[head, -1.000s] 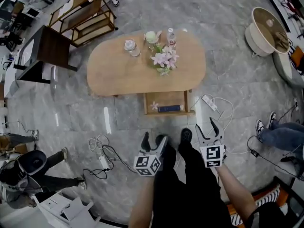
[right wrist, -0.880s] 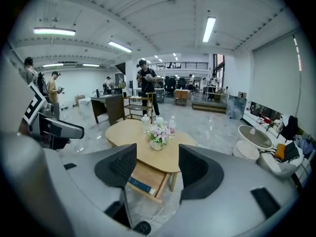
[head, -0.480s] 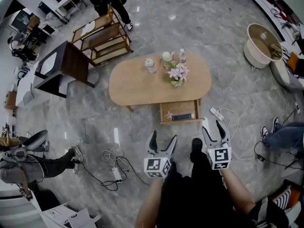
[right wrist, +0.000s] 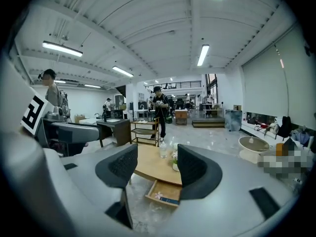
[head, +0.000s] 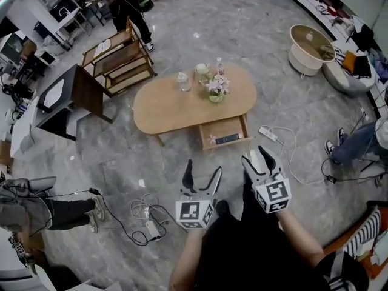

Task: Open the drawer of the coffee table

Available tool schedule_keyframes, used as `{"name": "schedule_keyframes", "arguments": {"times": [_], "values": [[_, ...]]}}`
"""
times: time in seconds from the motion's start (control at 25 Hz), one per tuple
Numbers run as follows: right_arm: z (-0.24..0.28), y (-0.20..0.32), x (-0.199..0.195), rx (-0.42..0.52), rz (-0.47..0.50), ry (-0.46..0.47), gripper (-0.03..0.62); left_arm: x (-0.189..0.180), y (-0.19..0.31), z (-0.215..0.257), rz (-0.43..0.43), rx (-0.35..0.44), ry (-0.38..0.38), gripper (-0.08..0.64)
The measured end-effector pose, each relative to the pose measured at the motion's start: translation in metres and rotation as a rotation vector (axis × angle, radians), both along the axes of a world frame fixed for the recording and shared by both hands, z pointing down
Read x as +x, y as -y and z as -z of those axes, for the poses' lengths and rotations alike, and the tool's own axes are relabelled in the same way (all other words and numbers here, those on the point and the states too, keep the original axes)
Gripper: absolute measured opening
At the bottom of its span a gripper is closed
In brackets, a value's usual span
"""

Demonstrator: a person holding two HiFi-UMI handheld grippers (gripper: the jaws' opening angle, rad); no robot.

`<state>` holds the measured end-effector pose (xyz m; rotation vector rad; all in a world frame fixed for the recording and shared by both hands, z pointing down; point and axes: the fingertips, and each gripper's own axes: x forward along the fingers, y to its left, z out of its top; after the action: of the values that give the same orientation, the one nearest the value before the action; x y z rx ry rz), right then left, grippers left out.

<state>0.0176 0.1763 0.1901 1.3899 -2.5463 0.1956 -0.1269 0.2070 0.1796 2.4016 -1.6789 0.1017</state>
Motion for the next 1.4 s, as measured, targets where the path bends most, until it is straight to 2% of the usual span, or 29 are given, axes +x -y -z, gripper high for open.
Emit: {"name": "schedule_keyframes", "arguments": {"times": [0.32, 0.56, 0.8, 0.96, 1.04, 1.28, 1.4], "values": [[0.045, -0.057, 0.009, 0.078, -0.096, 0.034, 0.245, -0.012, -0.045, 0.027, -0.051, 0.052, -0.013, 0.41], [0.057, -0.077, 0.006, 0.086, -0.082, 0.052, 0.242, -0.008, -0.064, 0.046, -0.077, 0.083, -0.001, 0.372], [0.064, -0.092, 0.0, 0.086, -0.03, 0.049, 0.15, -0.003, -0.08, 0.057, -0.048, 0.11, -0.009, 0.271], [0.067, -0.098, 0.002, 0.104, -0.036, 0.032, 0.061, -0.005, -0.088, 0.062, -0.038, 0.138, -0.013, 0.181], [0.067, -0.102, 0.006, 0.104, -0.045, 0.031, 0.03, -0.006, -0.091, 0.063, -0.033, 0.148, -0.011, 0.164], [0.062, -0.113, 0.011, 0.065, -0.027, 0.041, 0.014, -0.014, -0.1, 0.066, -0.013, 0.155, -0.017, 0.045], [0.061, -0.121, 0.018, 0.057, -0.036, 0.063, 0.012, -0.016, -0.104, 0.063, -0.013, 0.149, -0.021, 0.021]]}}
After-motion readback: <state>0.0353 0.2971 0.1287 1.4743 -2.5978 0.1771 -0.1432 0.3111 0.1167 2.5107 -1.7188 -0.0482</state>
